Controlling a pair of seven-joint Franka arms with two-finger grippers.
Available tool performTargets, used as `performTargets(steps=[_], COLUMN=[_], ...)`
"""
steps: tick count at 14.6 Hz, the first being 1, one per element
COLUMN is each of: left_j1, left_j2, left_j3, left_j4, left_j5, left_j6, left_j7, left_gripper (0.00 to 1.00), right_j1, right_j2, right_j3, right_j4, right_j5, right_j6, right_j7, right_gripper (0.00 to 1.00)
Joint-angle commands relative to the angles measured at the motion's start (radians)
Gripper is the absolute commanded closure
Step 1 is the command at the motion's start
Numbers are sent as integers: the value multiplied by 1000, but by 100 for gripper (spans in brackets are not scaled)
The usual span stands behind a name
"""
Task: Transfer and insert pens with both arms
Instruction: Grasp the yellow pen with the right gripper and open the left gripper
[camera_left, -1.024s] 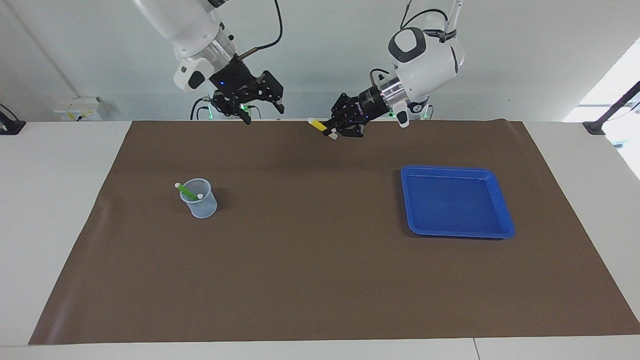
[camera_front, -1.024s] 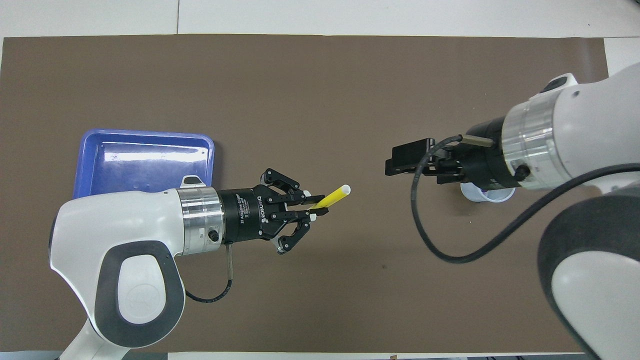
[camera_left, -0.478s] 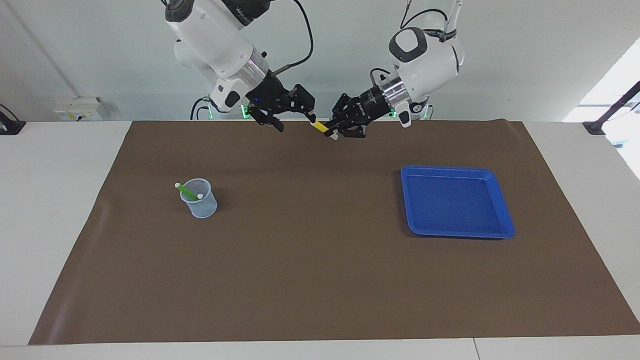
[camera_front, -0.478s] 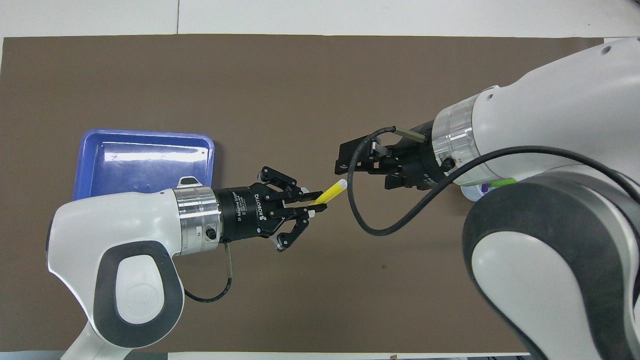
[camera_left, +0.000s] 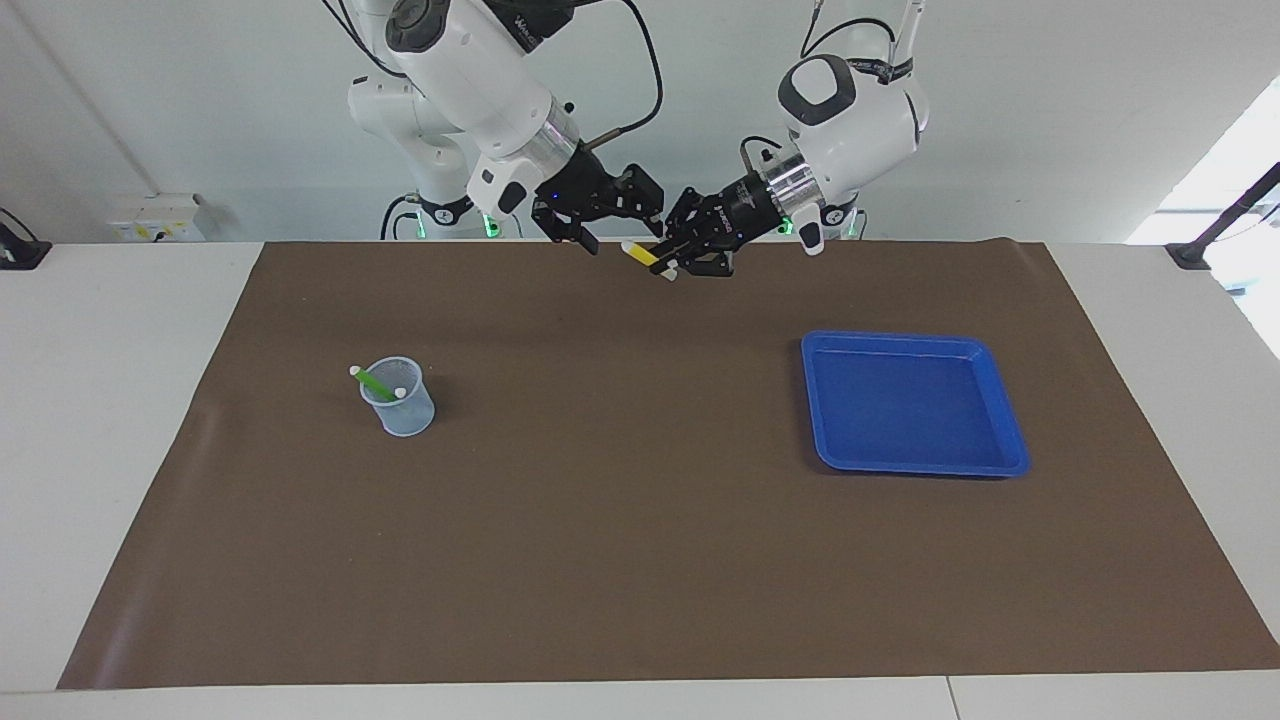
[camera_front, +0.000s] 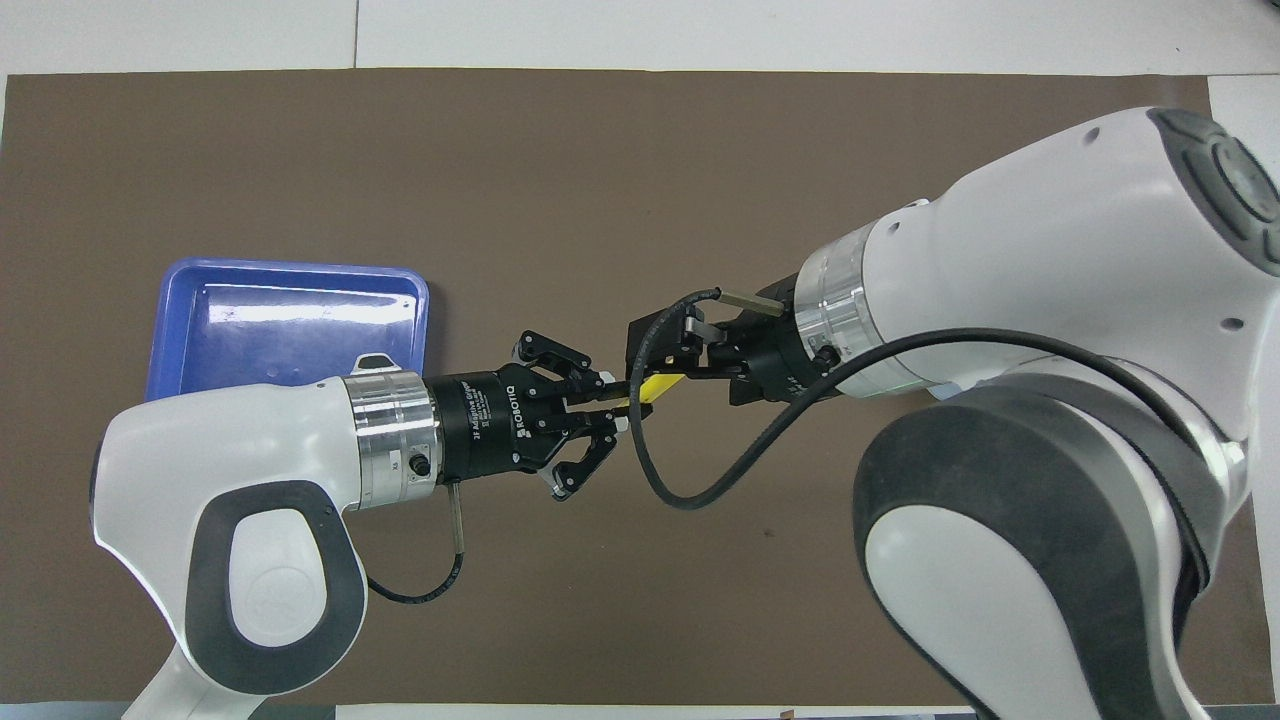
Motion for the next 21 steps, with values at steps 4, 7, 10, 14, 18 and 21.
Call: performTargets(steps=[4,7,10,14,18,21], left_j1=[-10,-10,-10,-10,-10,-10], left_j2=[-33,-33,-33,-33,-33,-33], left_j3=[8,8,8,8,8,8], left_j4=[-32,-32,-32,-32,-32,-32], left_j5=[-21,-21,-21,-21,-21,-21], left_j6=[14,14,15,15,27,31], left_j7=[-21,-21,-21,-23,-24,-36], left_gripper=[100,100,100,100,100,100], right_j1=[-10,-4,-2,-2,-2,-2], right_j2=[3,3,3,3,3,3], right_j3=[21,29,29,29,29,29], right_j4=[-5,-5,-5,-7,-8,-8], right_j5=[-52,-52,-52,-54,-54,-55], right_j6=[42,50,66,79,80,80], right_j7=[3,6,3,0,0,-2], right_gripper=[4,11,38,47,77,100])
